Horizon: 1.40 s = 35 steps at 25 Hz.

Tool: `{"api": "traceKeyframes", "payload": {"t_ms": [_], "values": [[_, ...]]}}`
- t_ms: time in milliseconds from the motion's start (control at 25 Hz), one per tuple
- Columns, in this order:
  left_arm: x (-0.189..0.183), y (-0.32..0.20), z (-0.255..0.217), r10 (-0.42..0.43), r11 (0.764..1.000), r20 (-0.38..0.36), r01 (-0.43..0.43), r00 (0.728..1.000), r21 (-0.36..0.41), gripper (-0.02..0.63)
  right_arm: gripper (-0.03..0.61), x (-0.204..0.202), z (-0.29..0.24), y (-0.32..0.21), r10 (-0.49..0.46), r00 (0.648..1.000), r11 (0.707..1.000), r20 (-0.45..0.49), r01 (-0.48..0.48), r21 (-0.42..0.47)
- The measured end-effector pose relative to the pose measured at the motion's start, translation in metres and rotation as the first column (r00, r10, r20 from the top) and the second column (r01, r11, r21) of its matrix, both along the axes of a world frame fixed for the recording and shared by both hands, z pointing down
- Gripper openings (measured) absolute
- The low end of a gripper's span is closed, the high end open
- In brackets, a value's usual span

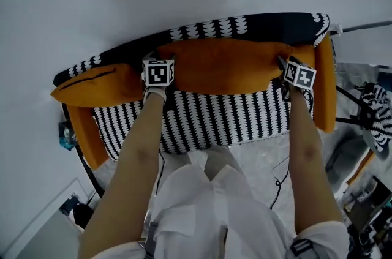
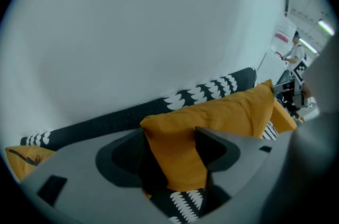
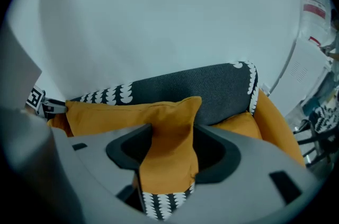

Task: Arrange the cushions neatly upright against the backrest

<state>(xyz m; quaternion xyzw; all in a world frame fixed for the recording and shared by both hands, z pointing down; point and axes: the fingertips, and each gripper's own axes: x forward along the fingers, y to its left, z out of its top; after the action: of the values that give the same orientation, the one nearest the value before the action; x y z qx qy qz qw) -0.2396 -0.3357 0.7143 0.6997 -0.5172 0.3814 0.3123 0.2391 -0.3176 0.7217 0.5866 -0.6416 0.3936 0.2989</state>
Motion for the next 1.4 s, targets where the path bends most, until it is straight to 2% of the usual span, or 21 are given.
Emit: {"api": "traceKeyframes", "payload": {"t_ms": [160, 360, 480, 640, 800, 1000, 1200, 1400], "values": [[0.003, -0.004, 0.011, -0.02, 1.0, -0.042, 0.019, 0.999, -0.012, 0.304, 0.229, -0.005, 0.011, -0.004, -0.003, 0.999, 1.0, 0.035, 0.003, 0.002], [0.008, -0.007, 0.02, 0.027, 0.999, -0.055, -0.028, 0.998, -0.023, 0.302, 0.178, -0.013, 0.014, -0.007, -0.067, 0.997, 0.998, 0.022, 0.068, 0.0], [0.015, -0.005, 0.022, 0.05, 0.998, -0.085, -0.053, 0.995, -0.039, 0.232, 0.15, -0.016, 0.012, -0.006, -0.11, 0.994, 0.994, -0.002, 0.11, -0.006], [0.023, 0.004, 0.021, 0.059, 0.996, -0.097, -0.065, 0.993, -0.053, 0.142, 0.083, -0.021, 0.006, -0.003, -0.171, 0.984, 0.985, -0.052, 0.17, -0.021], [0.025, 0.016, 0.015, 0.009, 0.998, -0.156, -0.019, 0.988, -0.059, 0.086, 0.054, -0.027, -0.002, 0.001, -0.205, 0.976, 0.979, -0.07, 0.203, -0.025], [0.019, 0.034, -0.003, -0.039, 0.999, -0.207, 0.033, 0.978, -0.032, 0.08, 0.043, -0.034, -0.017, 0.01, -0.228, 0.971, 0.974, -0.071, 0.228, -0.009], [0.002, 0.053, -0.023, -0.083, 0.996, -0.208, 0.078, 0.975, -0.03, 0.078, 0.043, -0.052, -0.027, 0.01, -0.27, 0.961, 0.963, -0.061, 0.27, -0.009], [-0.035, 0.076, -0.034, -0.14, 0.99, -0.181, 0.137, 0.974, -0.029, 0.084, 0.043, -0.091, -0.036, 0.0, -0.321, 0.946, 0.947, -0.04, 0.321, 0.003]]}}
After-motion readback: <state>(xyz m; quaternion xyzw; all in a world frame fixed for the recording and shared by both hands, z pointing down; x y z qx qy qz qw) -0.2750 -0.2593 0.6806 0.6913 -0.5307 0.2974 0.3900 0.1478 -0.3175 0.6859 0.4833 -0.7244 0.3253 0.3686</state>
